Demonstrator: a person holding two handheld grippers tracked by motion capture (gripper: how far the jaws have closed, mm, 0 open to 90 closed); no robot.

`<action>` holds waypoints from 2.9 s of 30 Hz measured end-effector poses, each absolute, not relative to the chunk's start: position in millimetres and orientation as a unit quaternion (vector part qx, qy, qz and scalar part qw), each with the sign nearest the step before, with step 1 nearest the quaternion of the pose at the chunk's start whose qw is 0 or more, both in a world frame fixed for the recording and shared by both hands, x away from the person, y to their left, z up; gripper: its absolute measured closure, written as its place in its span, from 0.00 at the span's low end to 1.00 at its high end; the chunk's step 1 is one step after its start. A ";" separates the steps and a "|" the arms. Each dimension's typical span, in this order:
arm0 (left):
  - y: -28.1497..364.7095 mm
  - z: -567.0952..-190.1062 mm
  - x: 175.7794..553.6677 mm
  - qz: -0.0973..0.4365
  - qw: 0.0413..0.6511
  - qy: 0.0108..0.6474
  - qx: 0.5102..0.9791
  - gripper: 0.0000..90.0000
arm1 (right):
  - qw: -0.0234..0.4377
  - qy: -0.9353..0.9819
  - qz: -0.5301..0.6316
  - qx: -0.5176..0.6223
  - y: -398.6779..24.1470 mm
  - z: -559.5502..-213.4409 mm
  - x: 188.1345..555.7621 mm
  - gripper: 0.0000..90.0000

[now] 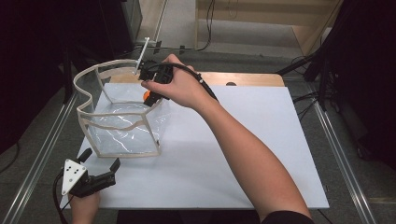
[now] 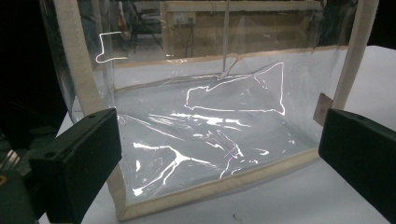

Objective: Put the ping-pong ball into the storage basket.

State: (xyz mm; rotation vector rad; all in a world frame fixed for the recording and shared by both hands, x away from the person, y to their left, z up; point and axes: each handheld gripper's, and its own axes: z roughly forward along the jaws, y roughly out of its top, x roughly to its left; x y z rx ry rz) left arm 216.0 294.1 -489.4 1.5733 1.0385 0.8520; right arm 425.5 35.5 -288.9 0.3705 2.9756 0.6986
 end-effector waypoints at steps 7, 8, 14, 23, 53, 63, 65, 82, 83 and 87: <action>294.1 -489.5 216.0 0.354 0.511 0.431 0.653 0.00 | 0.027 0.968 0.216 0.124 36.5 -292.8 426.3 0.53; 294.1 -489.4 216.0 0.354 0.511 0.431 0.653 0.00 | 0.026 0.968 0.214 0.126 36.2 -293.3 426.8 0.53; 294.1 -489.4 215.9 0.354 0.511 0.432 0.654 0.00 | 0.032 0.965 0.221 0.139 32.8 -292.1 426.2 0.41; 293.9 -489.4 216.0 0.355 0.511 0.431 0.654 0.00 | 0.052 0.954 0.252 0.154 21.6 -280.7 421.1 0.13; 293.2 -489.4 216.0 0.356 0.509 0.431 0.655 0.00 | 0.060 0.944 0.268 0.183 -24.8 -282.7 410.3 0.00; 293.0 -489.5 216.1 0.357 0.509 0.431 0.654 0.00 | 0.058 0.945 0.263 0.185 -33.3 -294.5 405.8 0.00; 293.0 -489.5 216.1 0.357 0.508 0.431 0.655 0.00 | 0.057 0.945 0.263 0.186 -34.6 -297.4 404.5 0.00; 293.3 -489.4 216.0 0.356 0.509 0.431 0.655 0.00 | 0.063 0.947 0.256 0.184 -40.1 -318.7 394.8 0.00; 293.4 -489.4 216.0 0.356 0.509 0.431 0.655 0.00 | 0.064 0.947 0.257 0.183 -40.6 -321.0 394.6 0.00; 293.3 -489.4 216.0 0.356 0.508 0.431 0.655 0.00 | 0.060 0.947 0.253 0.188 -43.1 -326.5 392.5 0.00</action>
